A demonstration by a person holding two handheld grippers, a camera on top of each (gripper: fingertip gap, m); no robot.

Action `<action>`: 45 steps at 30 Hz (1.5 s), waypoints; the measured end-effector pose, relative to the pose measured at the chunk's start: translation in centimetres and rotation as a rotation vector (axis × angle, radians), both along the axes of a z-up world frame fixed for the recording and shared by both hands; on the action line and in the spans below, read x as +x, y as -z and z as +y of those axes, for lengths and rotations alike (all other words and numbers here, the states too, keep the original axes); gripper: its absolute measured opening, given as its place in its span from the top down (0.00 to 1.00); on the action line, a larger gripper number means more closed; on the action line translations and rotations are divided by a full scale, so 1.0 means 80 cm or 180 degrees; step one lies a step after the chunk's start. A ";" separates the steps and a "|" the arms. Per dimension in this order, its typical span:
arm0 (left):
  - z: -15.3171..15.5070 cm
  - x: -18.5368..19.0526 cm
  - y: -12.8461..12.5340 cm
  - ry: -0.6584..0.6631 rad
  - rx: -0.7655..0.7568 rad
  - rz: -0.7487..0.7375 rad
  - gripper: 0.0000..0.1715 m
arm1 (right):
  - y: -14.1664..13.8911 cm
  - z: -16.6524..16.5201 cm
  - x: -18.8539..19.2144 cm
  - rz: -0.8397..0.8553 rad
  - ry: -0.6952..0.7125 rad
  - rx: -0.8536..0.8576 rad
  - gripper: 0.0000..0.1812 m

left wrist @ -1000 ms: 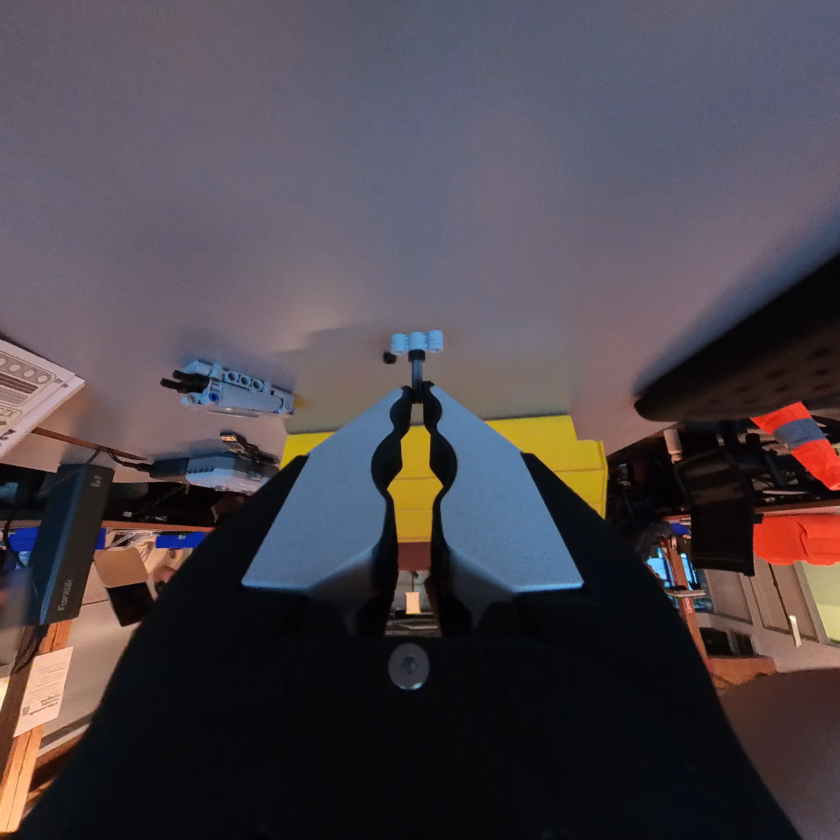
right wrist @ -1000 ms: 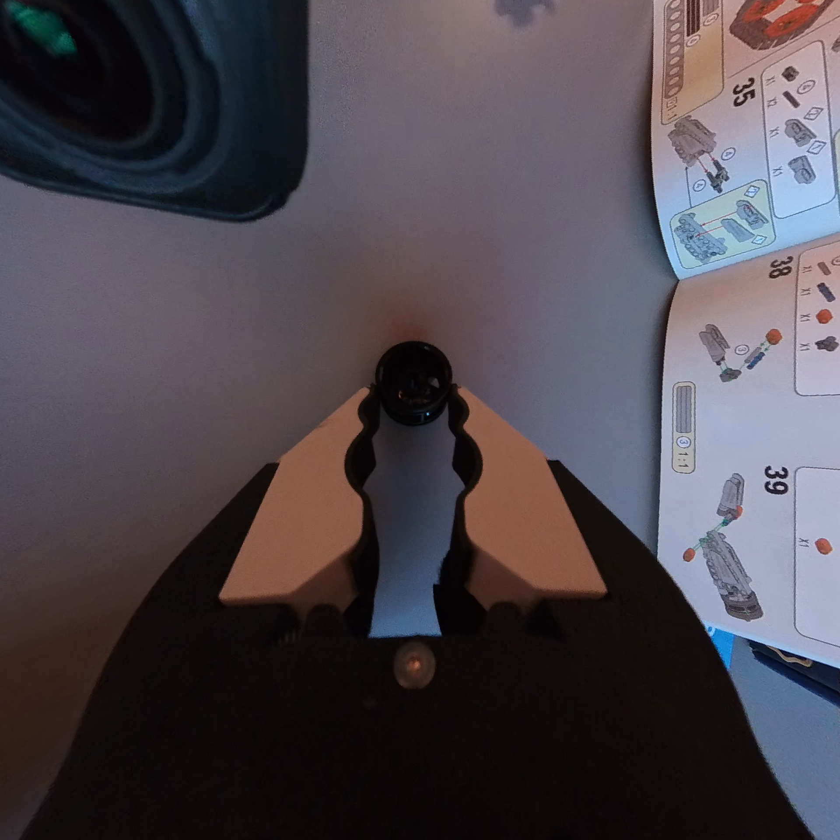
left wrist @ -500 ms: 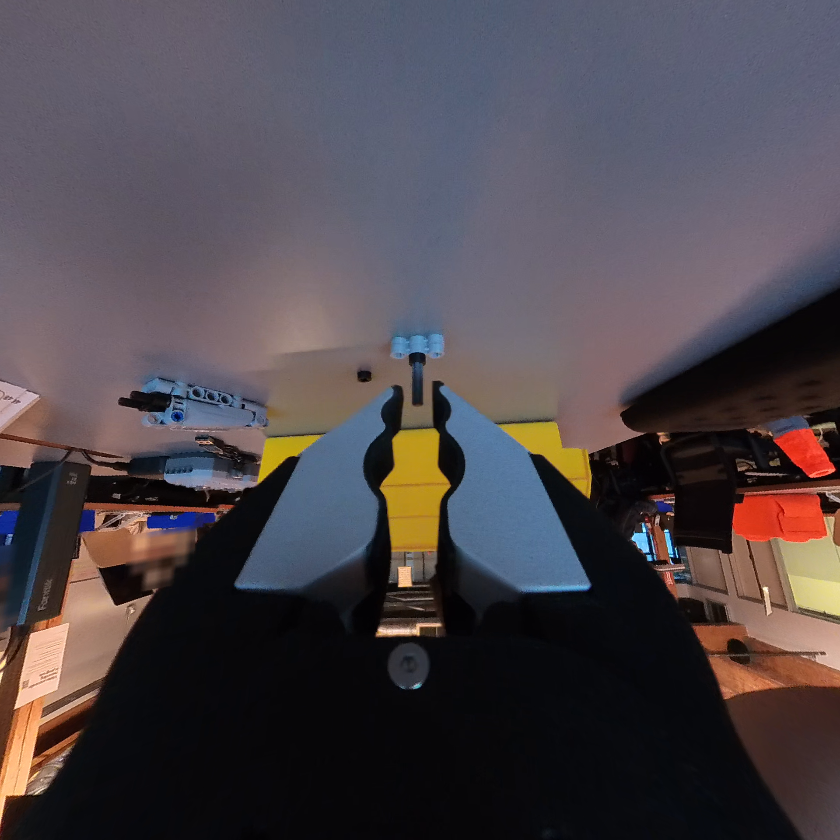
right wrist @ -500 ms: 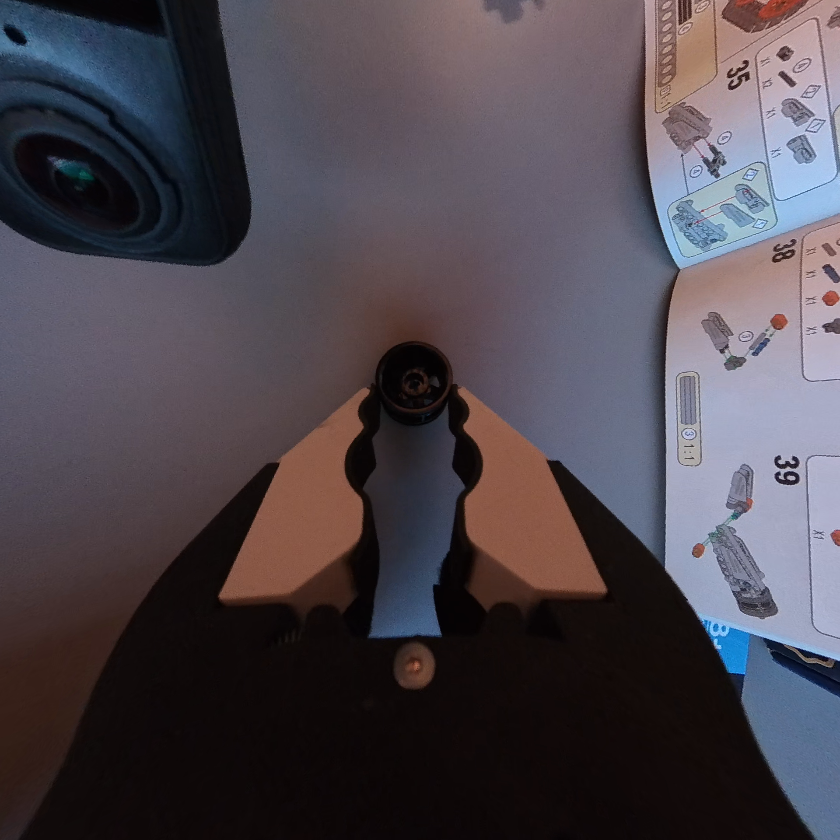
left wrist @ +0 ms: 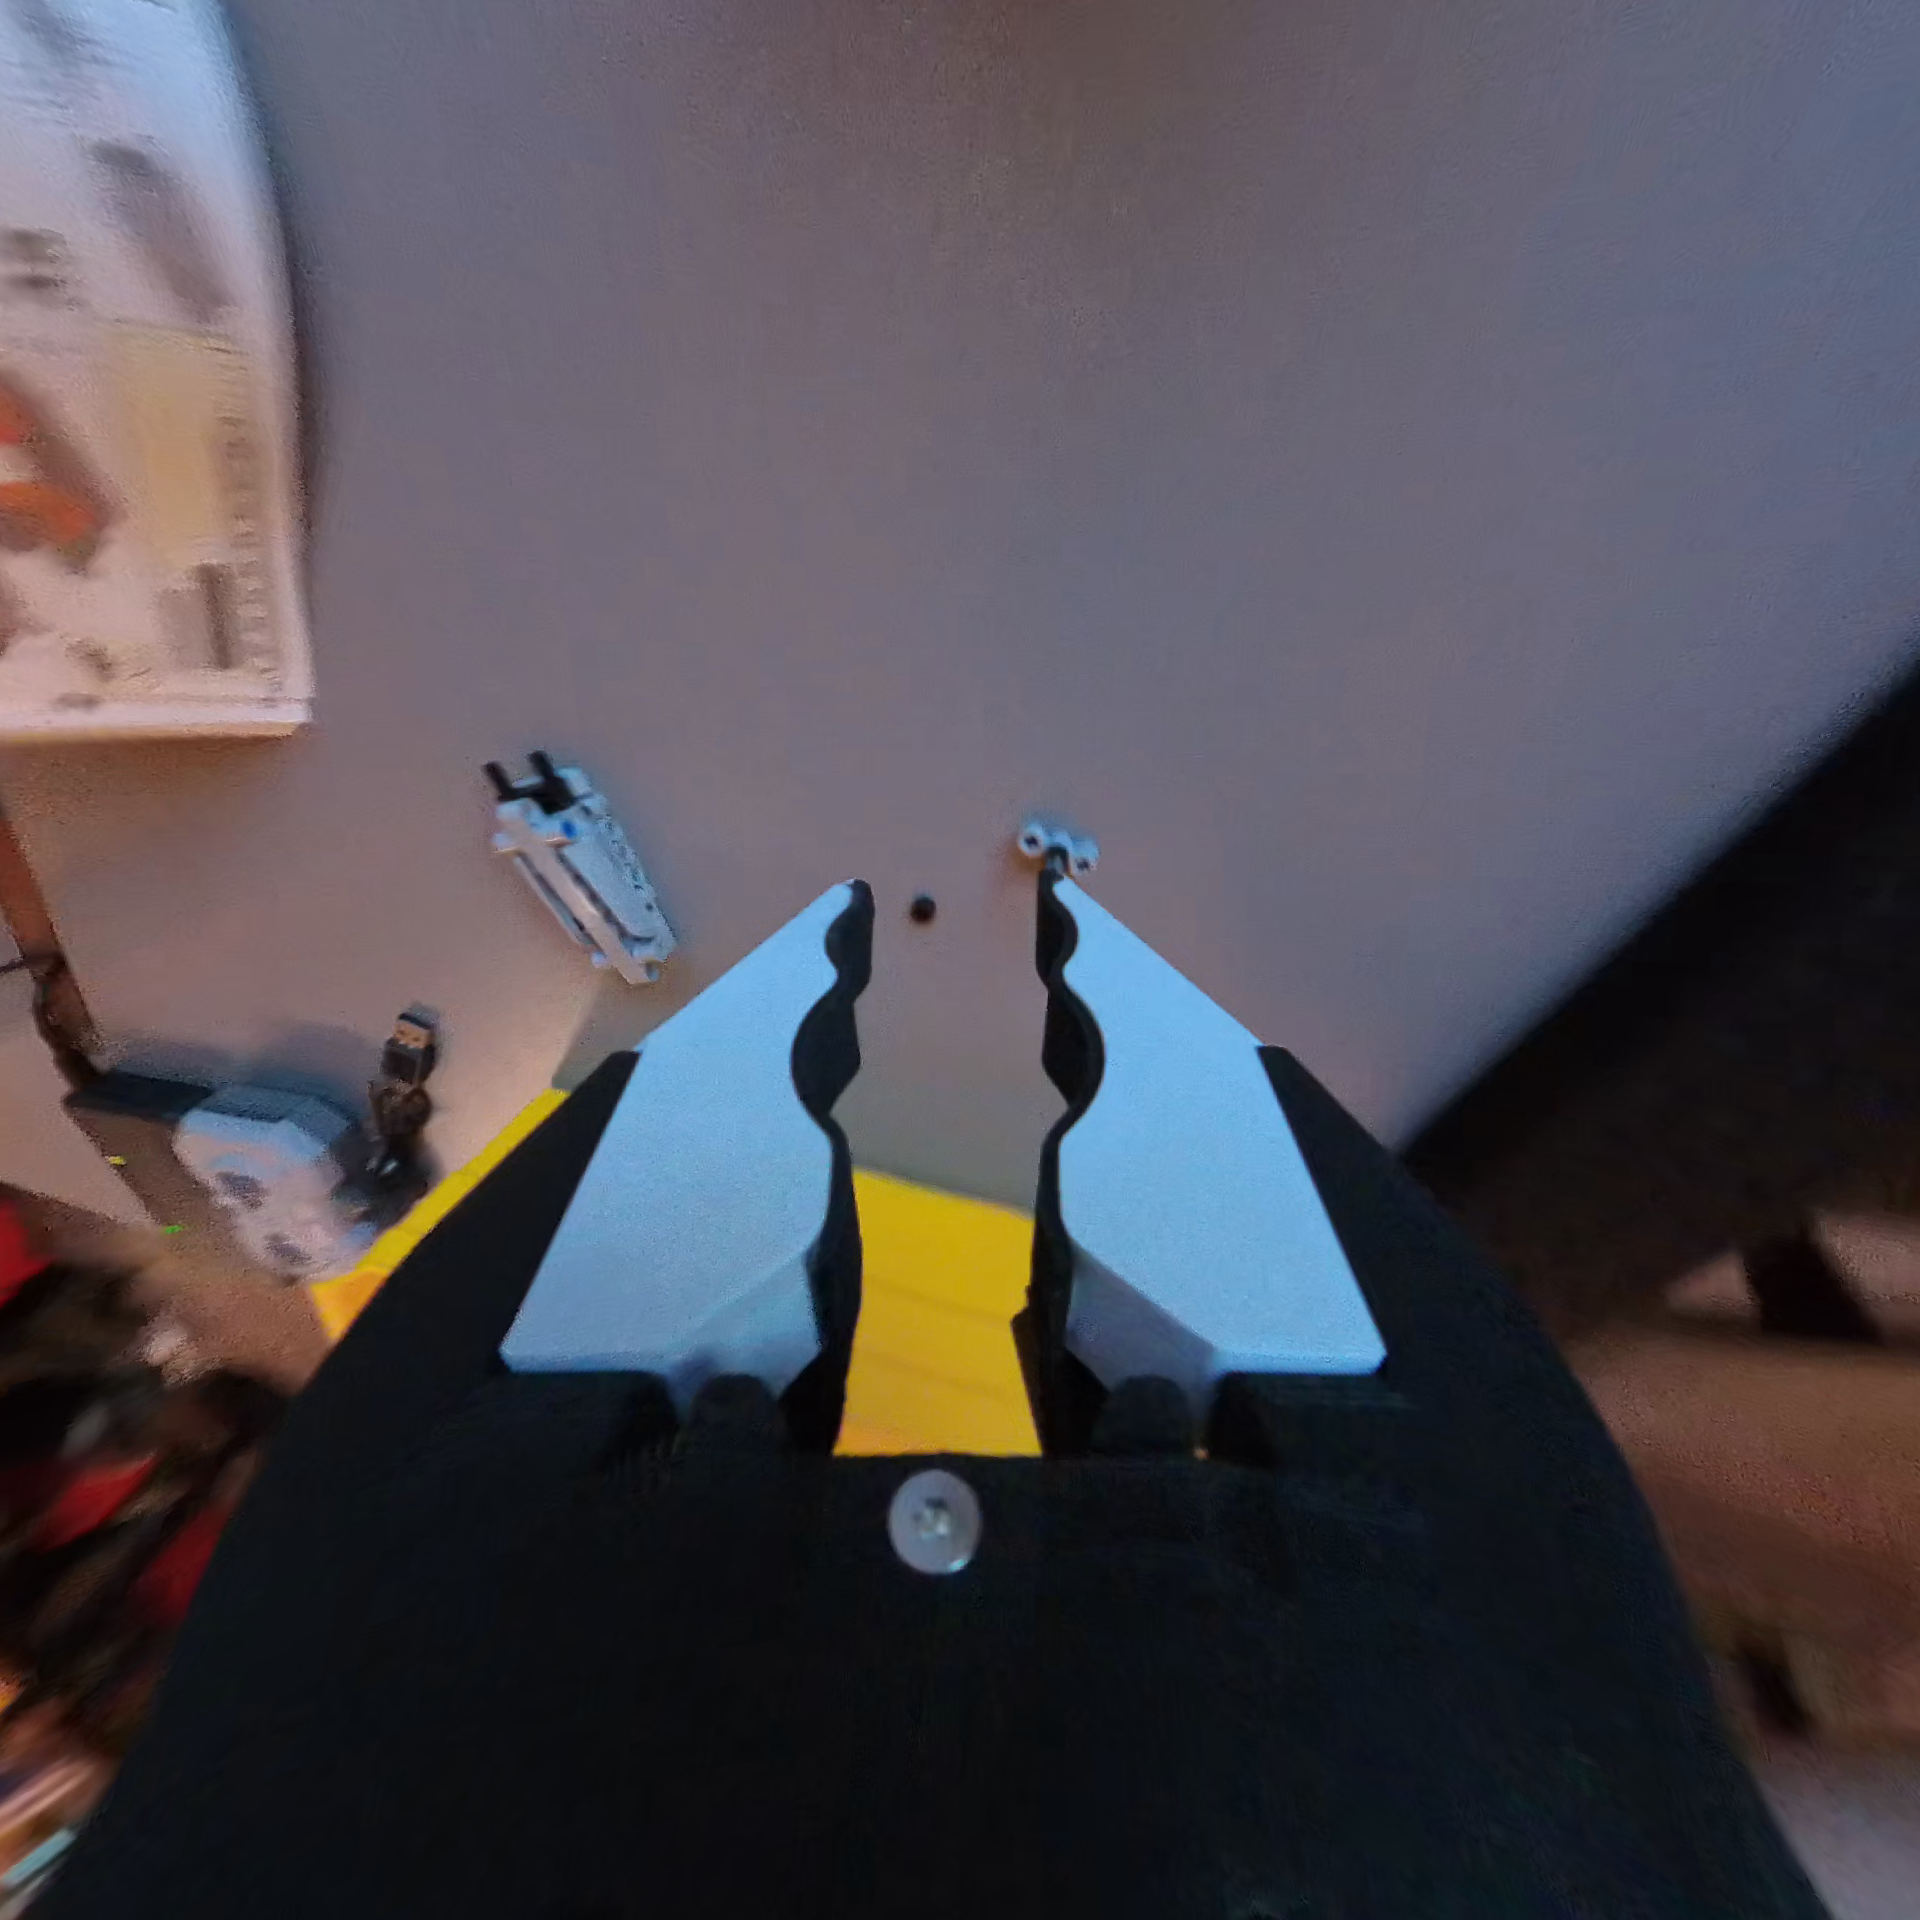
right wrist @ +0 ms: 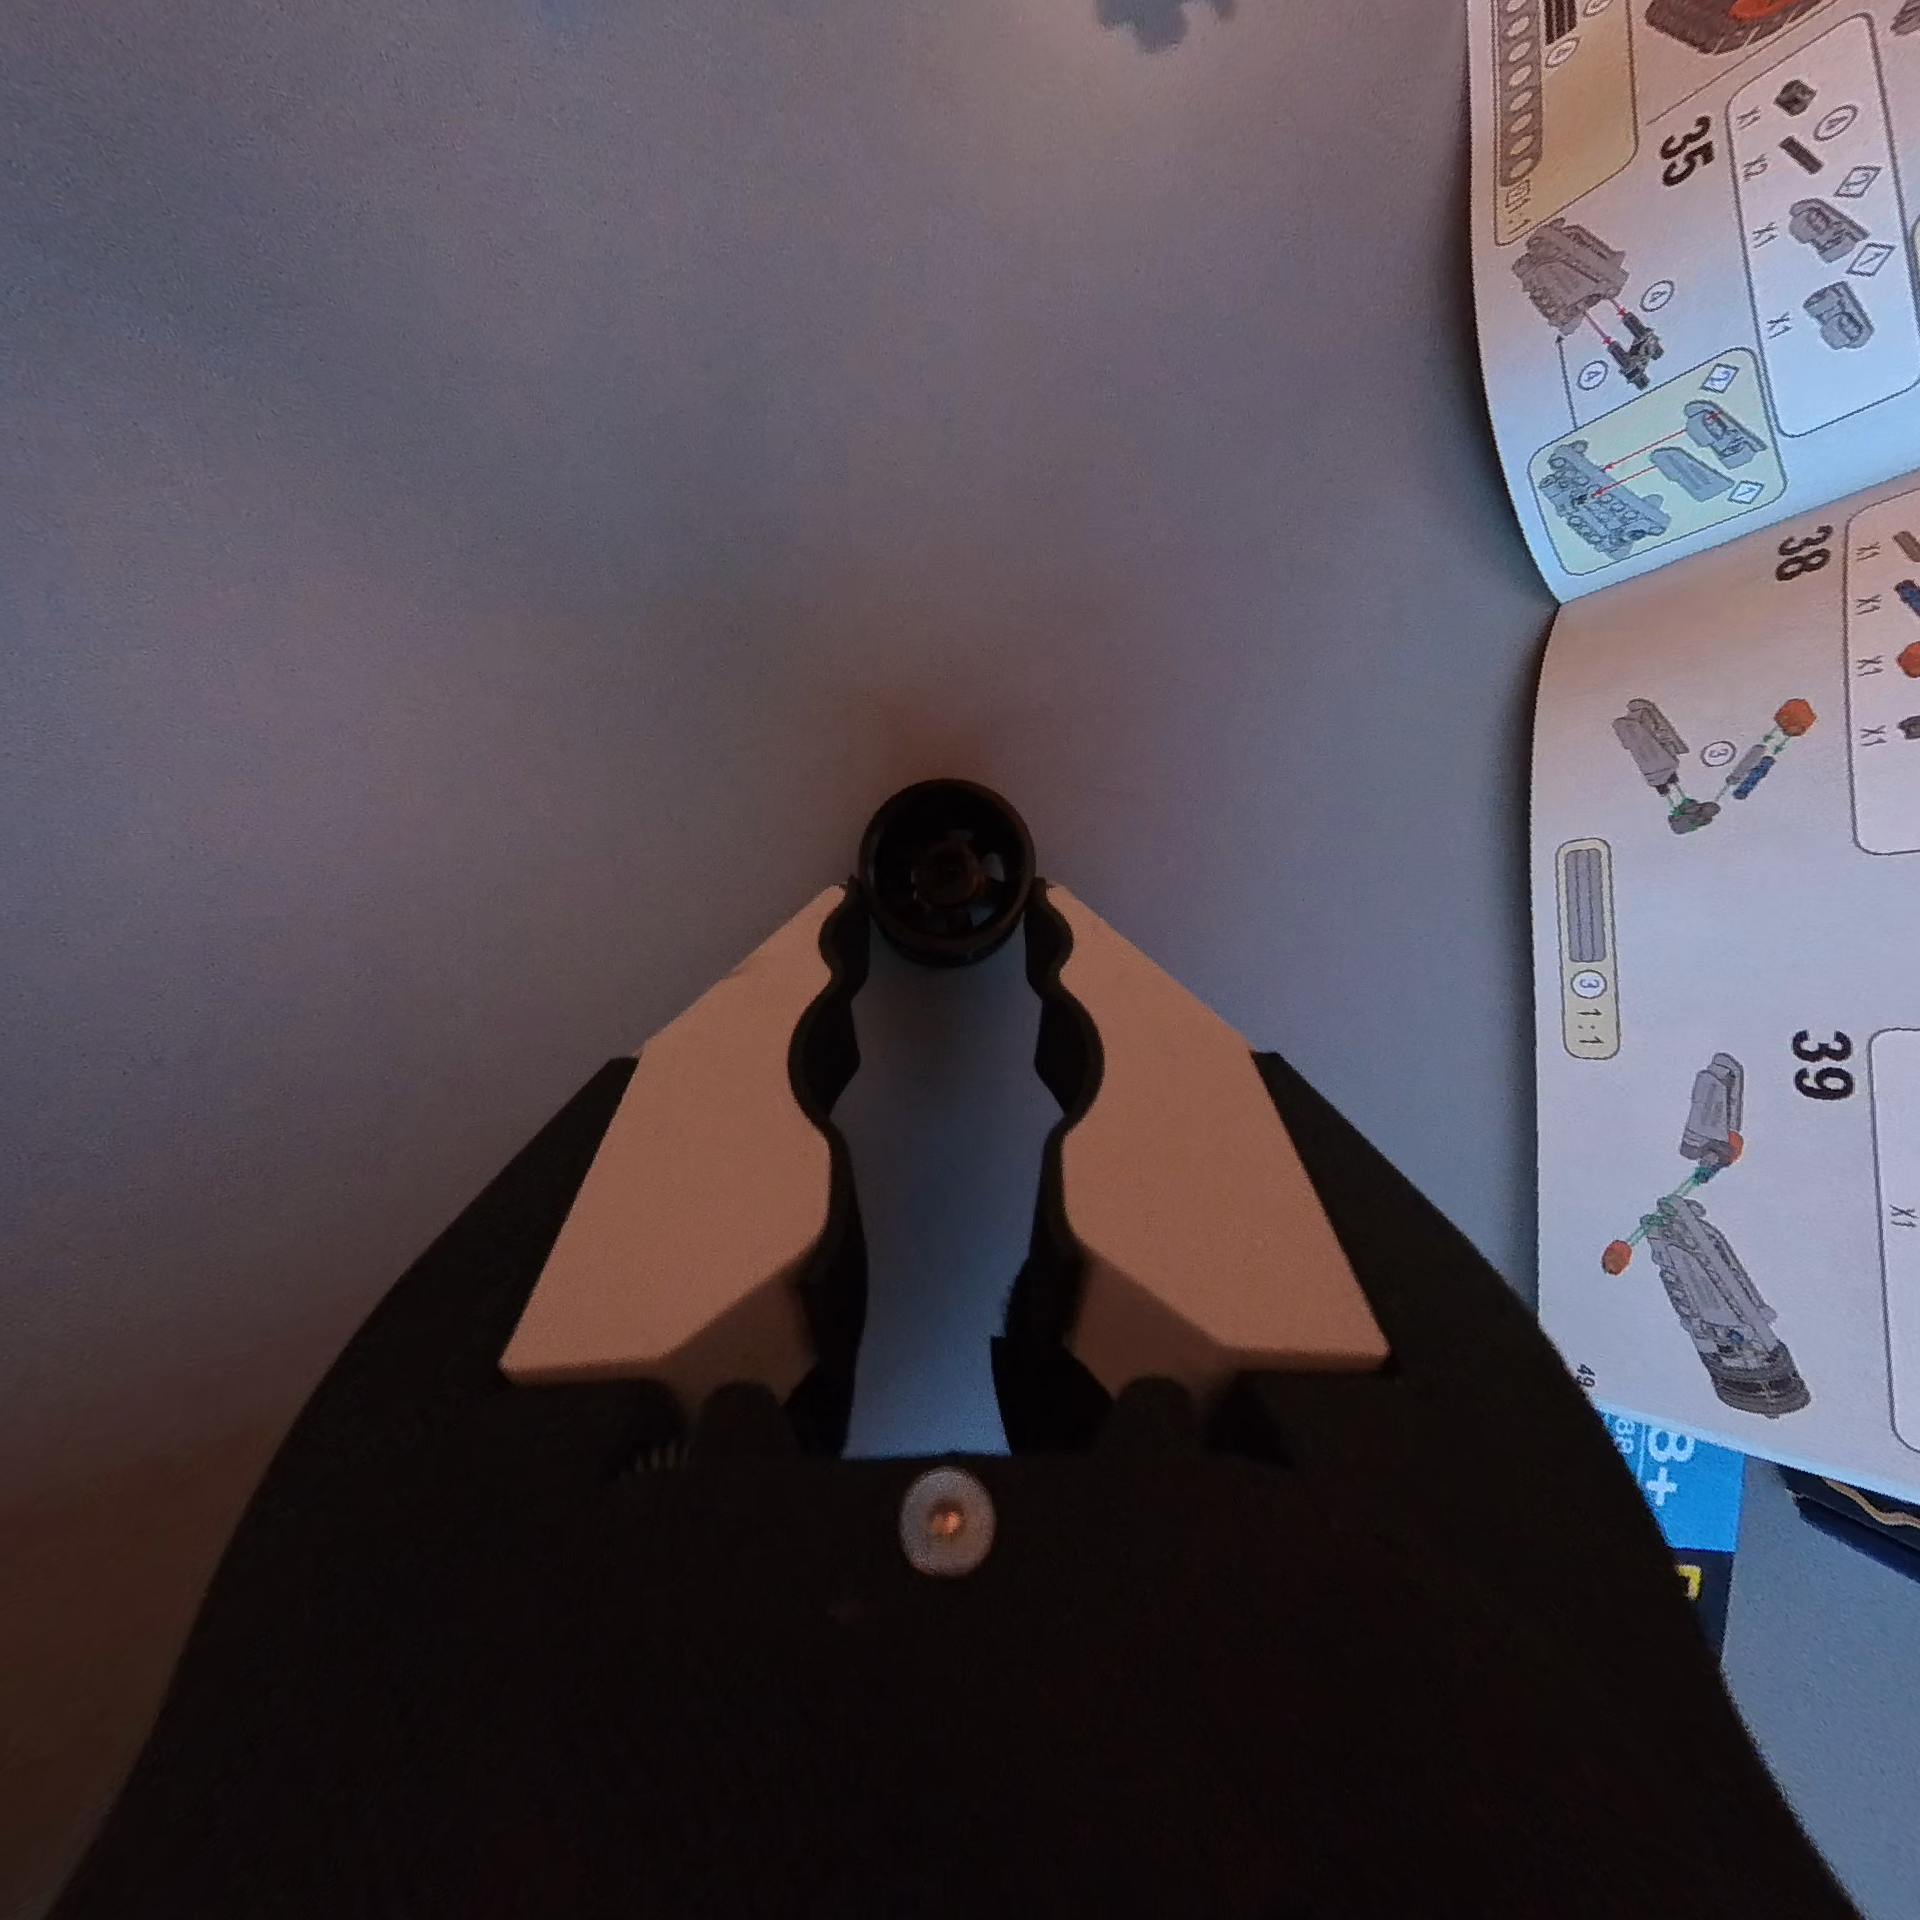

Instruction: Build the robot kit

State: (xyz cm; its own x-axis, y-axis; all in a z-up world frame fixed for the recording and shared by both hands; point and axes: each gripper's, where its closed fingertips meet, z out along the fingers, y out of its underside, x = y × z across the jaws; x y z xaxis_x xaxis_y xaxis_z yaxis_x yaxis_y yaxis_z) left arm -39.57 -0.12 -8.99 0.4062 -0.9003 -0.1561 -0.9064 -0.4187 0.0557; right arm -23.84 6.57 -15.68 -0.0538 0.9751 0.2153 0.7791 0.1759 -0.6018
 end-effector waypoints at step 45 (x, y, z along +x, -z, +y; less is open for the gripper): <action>-0.030 -0.013 0.056 -0.1901 0.1771 -0.2693 0.85 | 0.000 -0.001 -0.007 0.0049 -0.0008 0.0018 0.83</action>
